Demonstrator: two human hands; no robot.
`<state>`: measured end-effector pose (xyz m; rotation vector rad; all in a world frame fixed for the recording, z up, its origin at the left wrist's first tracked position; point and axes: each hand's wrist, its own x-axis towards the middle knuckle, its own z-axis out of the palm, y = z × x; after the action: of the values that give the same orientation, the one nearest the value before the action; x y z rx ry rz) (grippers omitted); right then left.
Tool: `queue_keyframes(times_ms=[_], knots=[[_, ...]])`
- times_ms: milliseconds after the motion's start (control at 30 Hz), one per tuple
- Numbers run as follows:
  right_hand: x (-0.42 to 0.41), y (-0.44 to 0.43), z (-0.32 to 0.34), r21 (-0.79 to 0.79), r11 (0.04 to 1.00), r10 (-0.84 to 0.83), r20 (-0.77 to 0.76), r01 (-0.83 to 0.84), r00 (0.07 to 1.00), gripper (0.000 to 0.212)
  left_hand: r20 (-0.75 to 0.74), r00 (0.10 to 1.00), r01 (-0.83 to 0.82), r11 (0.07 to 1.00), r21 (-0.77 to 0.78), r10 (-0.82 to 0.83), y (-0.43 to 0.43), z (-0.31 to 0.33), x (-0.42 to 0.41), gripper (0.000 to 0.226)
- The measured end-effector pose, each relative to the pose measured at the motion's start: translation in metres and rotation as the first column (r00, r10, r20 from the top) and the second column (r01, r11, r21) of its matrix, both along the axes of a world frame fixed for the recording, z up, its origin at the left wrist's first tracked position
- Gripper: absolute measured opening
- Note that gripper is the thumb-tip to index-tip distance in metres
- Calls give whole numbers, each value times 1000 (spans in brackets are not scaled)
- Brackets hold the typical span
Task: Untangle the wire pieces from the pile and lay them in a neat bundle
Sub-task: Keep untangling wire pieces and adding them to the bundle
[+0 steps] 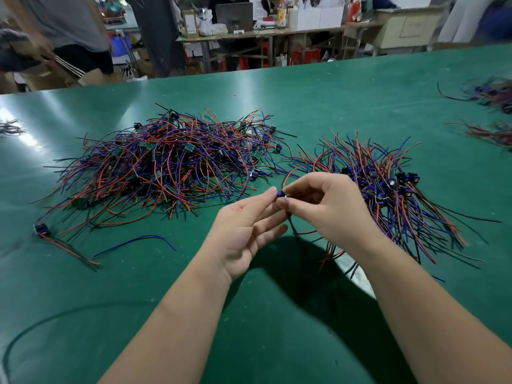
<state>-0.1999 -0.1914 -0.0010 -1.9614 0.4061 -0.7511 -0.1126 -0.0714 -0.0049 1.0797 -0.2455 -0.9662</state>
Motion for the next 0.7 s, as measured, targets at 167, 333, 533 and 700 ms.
queue_keyframes(times_ms=[167, 333, 533, 700], knots=[[-3, -7, 6, 15, 999, -44, 53, 43, 998, 26, 37, 992, 124, 990, -66, -122, 4, 8, -2, 55], [-7, -14, 11, -70, 985, -150, 119, 159, 982, 25, -18, 992, 117, 973, -197, -123, 8, 12, -1, 38], [-31, -58, 22, -43, 842, -529, 131, 538, 838, 18, -34, 947, -321, 929, -183, 320, 12, 10, 20, 21], [-54, -88, 24, -169, 672, -736, -38, 721, 676, 17, 421, 677, -661, 750, -14, 604, 19, 1, 46, 20]])
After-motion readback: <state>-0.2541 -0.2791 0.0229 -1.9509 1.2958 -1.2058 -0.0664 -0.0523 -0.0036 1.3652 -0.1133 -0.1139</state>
